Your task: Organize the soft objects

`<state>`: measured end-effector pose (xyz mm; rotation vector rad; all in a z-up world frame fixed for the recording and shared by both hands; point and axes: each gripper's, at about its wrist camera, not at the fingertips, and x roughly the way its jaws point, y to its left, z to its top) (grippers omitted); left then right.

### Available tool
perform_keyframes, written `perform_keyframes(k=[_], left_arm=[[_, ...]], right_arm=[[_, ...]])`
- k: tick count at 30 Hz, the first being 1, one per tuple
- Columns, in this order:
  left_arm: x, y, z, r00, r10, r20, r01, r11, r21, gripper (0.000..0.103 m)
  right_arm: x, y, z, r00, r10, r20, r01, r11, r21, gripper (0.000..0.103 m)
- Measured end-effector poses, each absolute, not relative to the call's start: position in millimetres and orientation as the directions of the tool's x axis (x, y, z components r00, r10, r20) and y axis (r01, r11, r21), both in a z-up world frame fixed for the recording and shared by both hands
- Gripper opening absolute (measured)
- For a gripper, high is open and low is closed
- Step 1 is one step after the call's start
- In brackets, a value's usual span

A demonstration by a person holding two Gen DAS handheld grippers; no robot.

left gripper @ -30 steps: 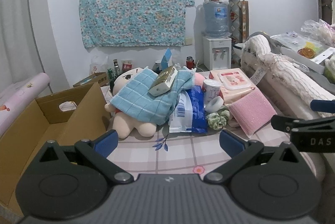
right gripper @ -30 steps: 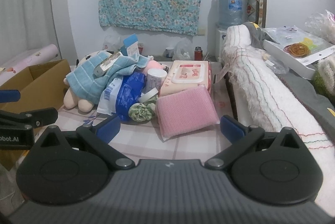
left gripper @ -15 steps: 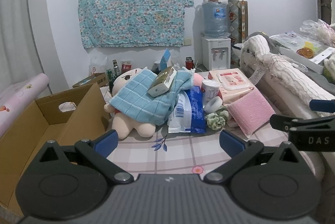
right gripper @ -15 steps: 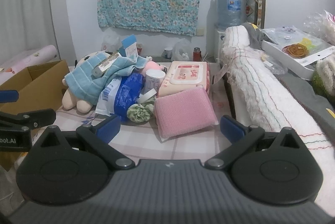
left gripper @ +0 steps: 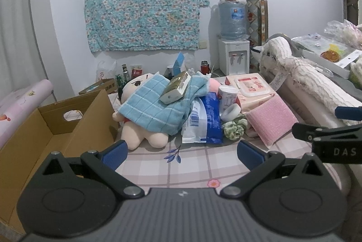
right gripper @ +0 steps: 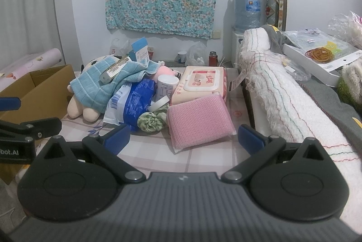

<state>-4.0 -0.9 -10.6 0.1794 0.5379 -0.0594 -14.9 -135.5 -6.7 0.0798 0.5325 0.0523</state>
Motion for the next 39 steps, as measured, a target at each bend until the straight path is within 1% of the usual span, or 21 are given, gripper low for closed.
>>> perform_keyframes(k=[39], left_arm=[[-3.5, -0.1, -11.3, 0.856, -0.008, -0.517, 0.102, 0.983, 0.154, 0.103]], right_arm=[[-13.4, -136.6, -9.9, 0.857, 0.048, -0.512, -0.014, 0.998, 0.069, 0.102]])
